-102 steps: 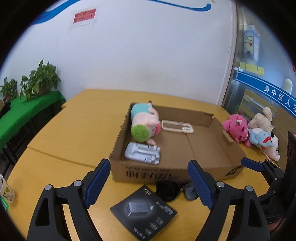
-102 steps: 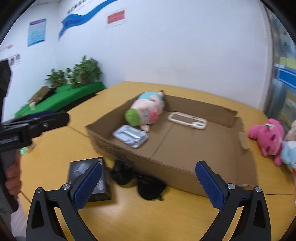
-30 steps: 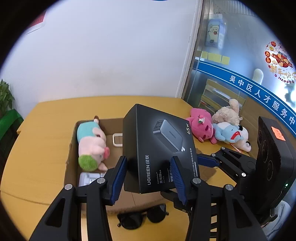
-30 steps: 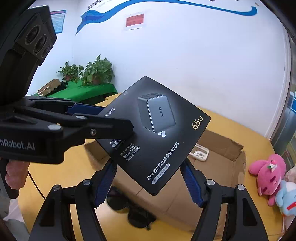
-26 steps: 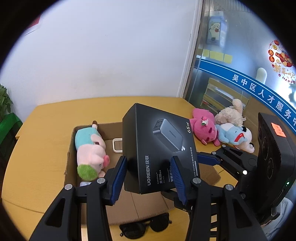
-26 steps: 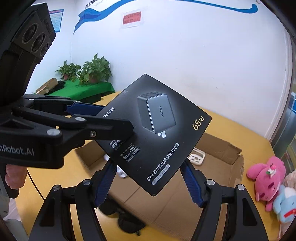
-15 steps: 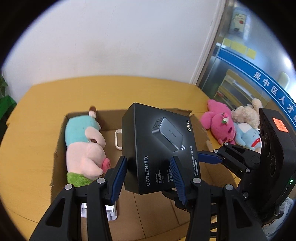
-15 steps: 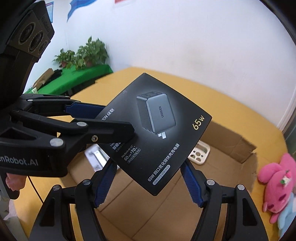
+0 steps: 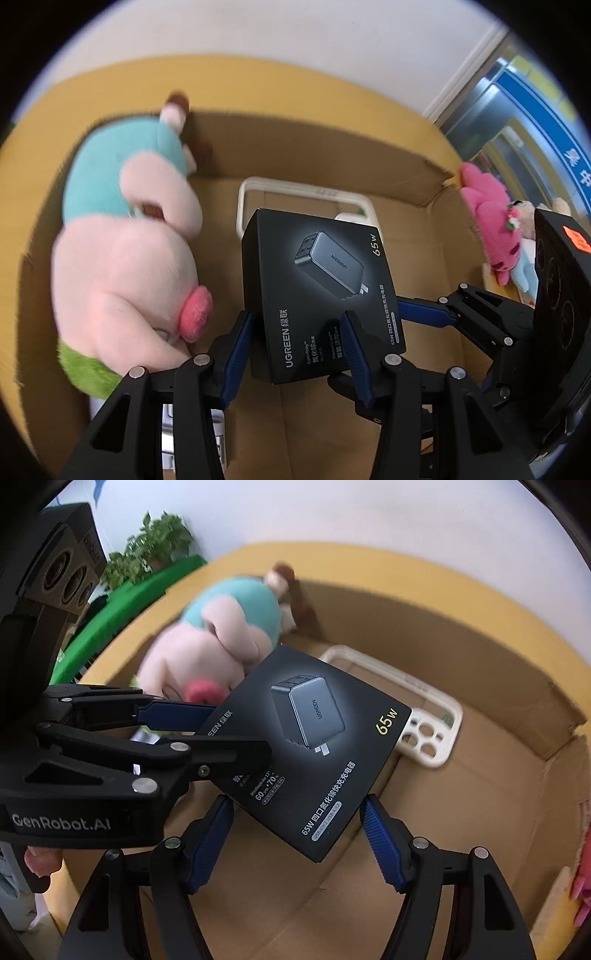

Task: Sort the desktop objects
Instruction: 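Lift and carry the charger box with the left gripper over the box, then open the left gripper to drop the charger box into the box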

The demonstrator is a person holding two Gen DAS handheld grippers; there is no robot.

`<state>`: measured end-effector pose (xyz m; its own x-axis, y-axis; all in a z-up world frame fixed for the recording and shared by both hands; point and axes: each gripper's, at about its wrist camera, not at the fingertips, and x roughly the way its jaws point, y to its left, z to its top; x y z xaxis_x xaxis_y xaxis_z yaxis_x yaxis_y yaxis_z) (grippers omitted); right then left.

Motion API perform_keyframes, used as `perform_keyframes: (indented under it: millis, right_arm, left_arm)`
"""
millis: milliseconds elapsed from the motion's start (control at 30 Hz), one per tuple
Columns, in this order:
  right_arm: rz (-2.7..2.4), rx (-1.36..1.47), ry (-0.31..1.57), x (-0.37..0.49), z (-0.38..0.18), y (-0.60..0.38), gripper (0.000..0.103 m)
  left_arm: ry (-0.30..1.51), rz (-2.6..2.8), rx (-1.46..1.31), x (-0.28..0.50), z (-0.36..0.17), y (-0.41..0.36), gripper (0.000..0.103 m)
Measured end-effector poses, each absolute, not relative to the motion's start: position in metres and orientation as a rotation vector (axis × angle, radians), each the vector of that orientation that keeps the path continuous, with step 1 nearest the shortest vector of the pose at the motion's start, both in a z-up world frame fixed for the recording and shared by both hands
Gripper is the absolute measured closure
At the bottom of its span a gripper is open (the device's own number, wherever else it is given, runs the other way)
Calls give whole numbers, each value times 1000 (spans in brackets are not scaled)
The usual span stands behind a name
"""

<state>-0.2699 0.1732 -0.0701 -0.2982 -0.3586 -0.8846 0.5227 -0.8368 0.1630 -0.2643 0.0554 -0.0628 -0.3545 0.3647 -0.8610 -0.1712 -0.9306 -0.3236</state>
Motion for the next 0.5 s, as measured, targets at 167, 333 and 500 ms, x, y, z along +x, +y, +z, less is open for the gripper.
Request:
perform_keyframes:
  millis: [167, 333, 500]
  right_arm:
    - [-2128, 1464, 219, -275, -87, 172, 33]
    - [-2124, 1485, 215, -274, -86, 168, 33]
    - [-2154, 1465, 172, -264, -71, 174, 32]
  left_arm:
    - [-236, 2316, -1620, -267, -75, 57, 57]
    - [-237, 2328, -1638, -264, -73, 57, 57]
    - [-251, 2337, -1638, -255, -68, 51, 59]
